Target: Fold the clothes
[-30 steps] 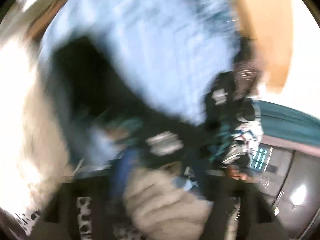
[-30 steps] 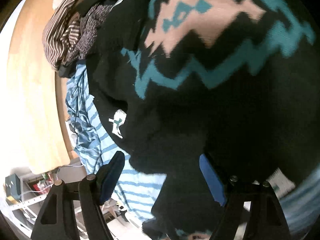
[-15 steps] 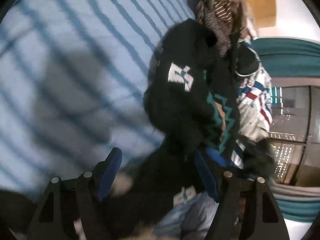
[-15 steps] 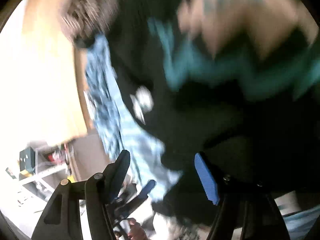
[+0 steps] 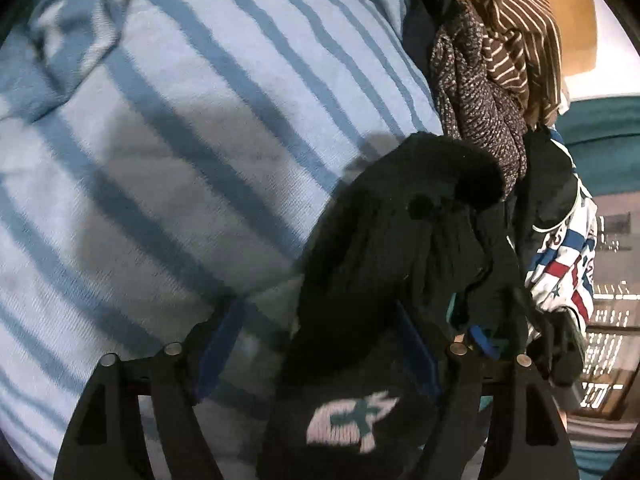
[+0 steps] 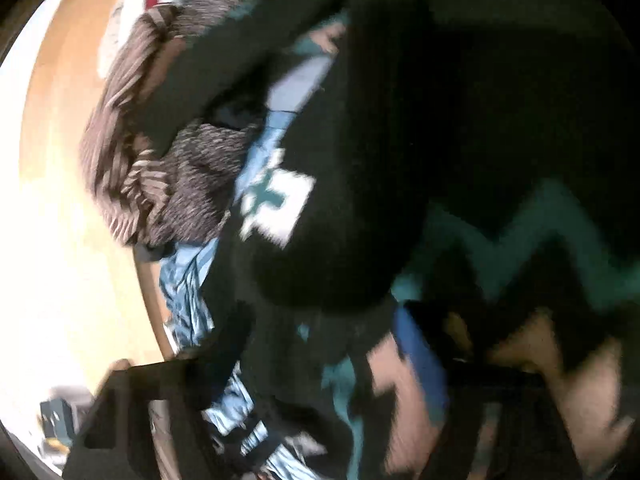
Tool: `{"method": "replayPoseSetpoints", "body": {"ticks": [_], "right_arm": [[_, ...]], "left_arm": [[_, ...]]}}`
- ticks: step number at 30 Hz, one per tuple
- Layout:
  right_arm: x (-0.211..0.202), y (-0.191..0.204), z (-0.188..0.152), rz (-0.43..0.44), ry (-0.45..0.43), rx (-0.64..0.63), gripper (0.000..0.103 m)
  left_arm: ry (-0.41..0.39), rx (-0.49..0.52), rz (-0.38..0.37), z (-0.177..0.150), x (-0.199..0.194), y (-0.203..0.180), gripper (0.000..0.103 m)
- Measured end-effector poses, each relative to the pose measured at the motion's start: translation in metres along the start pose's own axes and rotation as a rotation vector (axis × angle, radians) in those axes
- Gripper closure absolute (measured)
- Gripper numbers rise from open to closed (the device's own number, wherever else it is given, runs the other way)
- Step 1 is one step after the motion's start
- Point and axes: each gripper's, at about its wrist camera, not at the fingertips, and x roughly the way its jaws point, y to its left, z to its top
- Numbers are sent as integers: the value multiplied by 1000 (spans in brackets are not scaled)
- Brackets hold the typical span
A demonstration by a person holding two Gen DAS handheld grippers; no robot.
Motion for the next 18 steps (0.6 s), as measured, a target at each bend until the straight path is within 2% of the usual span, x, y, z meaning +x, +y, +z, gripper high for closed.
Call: {"method": "replayPoseSetpoints", "body": {"ticks": [1, 2, 6, 10, 12, 14, 17, 18], "right_arm": [[5, 4, 3, 0, -2, -24, 80], [5, 13, 6, -11, -8, -75, 87], [-30, 78, 22, 16, -123, -284, 90], [-73, 151, 44, 68, -223, -427, 91], [-81, 179, 57, 62, -267, -465, 91], [-79, 194, 75, 54, -299, -455, 91], [-57, 195, 104, 48, -338, -373, 91], [-46, 188, 113, 62, -348, -323, 91]], "left_arm": [[-14, 22, -15, 1, 0, -2, 67], [-30, 43, -31, 2, 0, -3, 91], [-171, 55, -91, 9, -30, -7, 90], [-298, 53, -178, 22, -69, -14, 90], [-366, 68, -174, 29, -86, -16, 90], [-421, 69, -171, 40, -97, -16, 90], [-428, -22, -103, 76, -89, 7, 92], [-436, -73, -57, 90, -82, 19, 92]]}}
